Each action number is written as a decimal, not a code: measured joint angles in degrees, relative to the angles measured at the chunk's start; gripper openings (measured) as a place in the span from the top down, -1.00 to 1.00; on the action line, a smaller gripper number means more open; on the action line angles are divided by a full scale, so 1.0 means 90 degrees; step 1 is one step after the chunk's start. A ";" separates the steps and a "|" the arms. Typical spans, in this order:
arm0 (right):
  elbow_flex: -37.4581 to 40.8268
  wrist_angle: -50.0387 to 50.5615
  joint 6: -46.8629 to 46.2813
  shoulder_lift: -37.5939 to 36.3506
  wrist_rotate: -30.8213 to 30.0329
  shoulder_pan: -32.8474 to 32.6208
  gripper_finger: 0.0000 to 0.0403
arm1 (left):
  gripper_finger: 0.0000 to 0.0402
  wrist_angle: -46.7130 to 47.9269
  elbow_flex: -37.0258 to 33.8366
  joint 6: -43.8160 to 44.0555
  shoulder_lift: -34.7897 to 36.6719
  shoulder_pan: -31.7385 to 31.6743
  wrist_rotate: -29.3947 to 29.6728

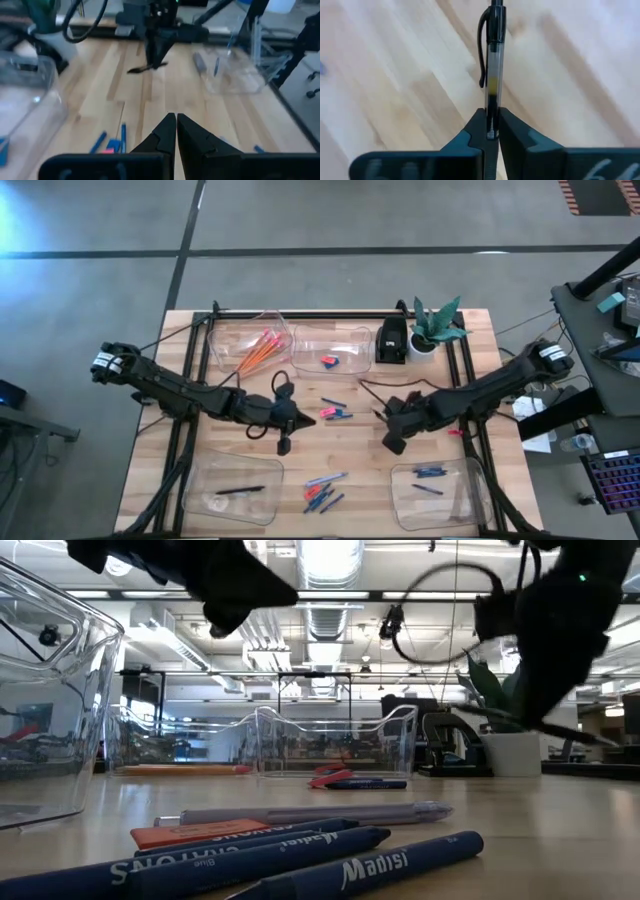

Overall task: Sort crayons/erasers/pens/pencils in bins
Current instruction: Put the black pen into the bottom left transparent bin, then put the dark blue crayon into the bottom right transparent bin

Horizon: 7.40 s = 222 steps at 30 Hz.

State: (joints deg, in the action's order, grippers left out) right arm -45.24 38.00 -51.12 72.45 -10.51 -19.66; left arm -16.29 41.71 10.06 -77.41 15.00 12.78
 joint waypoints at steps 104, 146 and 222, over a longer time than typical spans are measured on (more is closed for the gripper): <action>-0.1776 0.1023 0.1912 0.0048 -0.1837 -0.0034 0.14 | 0.91 0.0724 0.1939 0.1287 -0.1134 0.1304 -0.0916; -0.0759 -0.2334 0.2758 0.0881 -0.1850 0.0000 0.21 | 0.91 0.6581 0.1555 0.5350 -0.0743 0.3577 -0.0637; -0.0759 -0.3386 0.3533 0.2334 -0.0379 0.1198 0.25 | 0.65 0.3642 0.0991 0.4001 0.0580 0.3538 0.0424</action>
State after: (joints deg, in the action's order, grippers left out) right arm -52.07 7.52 -19.33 93.46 -13.92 -8.88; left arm 16.48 50.63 46.07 -72.18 46.85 16.59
